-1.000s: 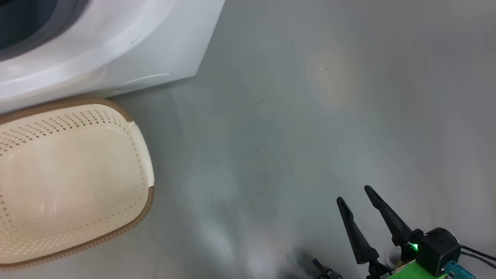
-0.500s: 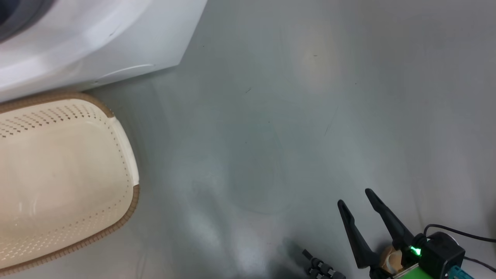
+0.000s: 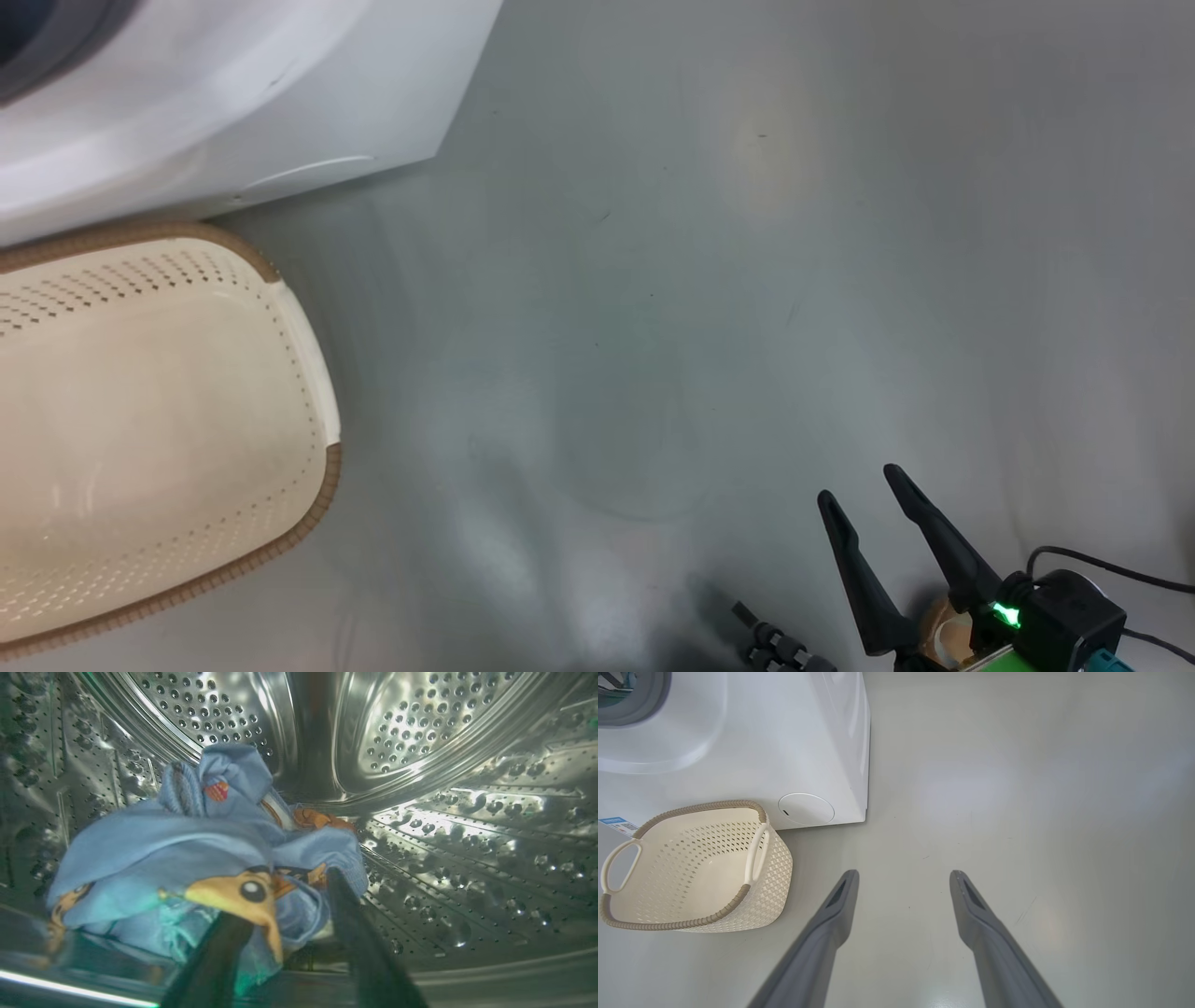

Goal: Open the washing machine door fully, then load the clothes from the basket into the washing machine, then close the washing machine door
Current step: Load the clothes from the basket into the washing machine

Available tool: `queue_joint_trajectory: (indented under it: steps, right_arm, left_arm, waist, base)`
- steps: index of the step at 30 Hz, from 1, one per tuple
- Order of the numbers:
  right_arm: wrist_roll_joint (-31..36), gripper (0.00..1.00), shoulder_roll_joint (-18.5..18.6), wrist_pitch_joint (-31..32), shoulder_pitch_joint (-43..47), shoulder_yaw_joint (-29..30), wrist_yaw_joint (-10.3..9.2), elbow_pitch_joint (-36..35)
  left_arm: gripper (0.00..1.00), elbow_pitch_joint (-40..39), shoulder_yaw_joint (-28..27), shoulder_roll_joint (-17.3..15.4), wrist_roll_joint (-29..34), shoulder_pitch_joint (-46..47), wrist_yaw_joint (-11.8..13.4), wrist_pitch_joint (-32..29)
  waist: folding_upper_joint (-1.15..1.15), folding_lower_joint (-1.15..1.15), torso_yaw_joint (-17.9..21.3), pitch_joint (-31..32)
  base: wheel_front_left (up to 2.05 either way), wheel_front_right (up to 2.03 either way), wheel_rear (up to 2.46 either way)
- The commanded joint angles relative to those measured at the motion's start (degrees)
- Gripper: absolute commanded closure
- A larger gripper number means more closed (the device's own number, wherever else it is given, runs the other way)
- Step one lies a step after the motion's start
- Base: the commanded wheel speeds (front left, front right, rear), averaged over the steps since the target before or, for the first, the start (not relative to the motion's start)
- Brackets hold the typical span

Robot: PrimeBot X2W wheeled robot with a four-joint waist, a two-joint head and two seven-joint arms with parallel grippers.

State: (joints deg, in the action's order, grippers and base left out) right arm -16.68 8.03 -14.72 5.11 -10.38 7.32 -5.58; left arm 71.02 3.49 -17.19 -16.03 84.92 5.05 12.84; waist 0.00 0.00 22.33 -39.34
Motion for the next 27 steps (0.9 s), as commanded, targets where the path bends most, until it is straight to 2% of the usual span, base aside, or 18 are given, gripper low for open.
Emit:
queue_joint_trajectory:
  steps: [1,5,11,19,27]
  right_arm:
    - [0.0,0.00,1.2,-0.3,1.4,-0.9,0.17,-0.9]
    - [0.2,0.00,1.0,-0.3,0.6,-0.2,0.17,-0.6]
    - [0.4,0.00,1.2,-0.3,-0.2,-0.2,0.17,0.7]
    - [0.6,0.00,1.4,-0.3,-2.1,0.4,0.17,2.5]
    - [0.5,0.00,1.2,-0.3,-3.7,0.6,0.17,4.3]
  left_arm:
    - [0.00,-0.8,-0.4,-1.8,-0.5,1.3,0.9,0.8]
    - [0.00,-0.5,-0.7,-1.0,-0.8,1.7,3.2,1.7]
    - [0.00,-0.4,-1.6,0.8,-1.8,-0.5,4.4,2.1]
    - [0.00,-6.1,-3.7,4.4,-3.2,-8.0,3.5,2.1]
    - [0.00,-11.8,-6.3,8.7,-3.6,-20.0,0.6,2.2]
  waist:
    - [0.00,0.00,-0.6,-0.1]
    - [0.00,0.00,-2.1,0.2]
    - [0.00,0.00,-4.4,1.7]
    - [0.00,0.00,-7.9,5.6]
    - [0.00,0.00,-10.6,12.0]
  base:
    - [0.00,0.00,0.00]
    - [0.00,0.00,0.00]
    - [0.00,0.00,0.00]
    - [0.00,0.00,0.00]
    - [0.00,0.00,0.00]
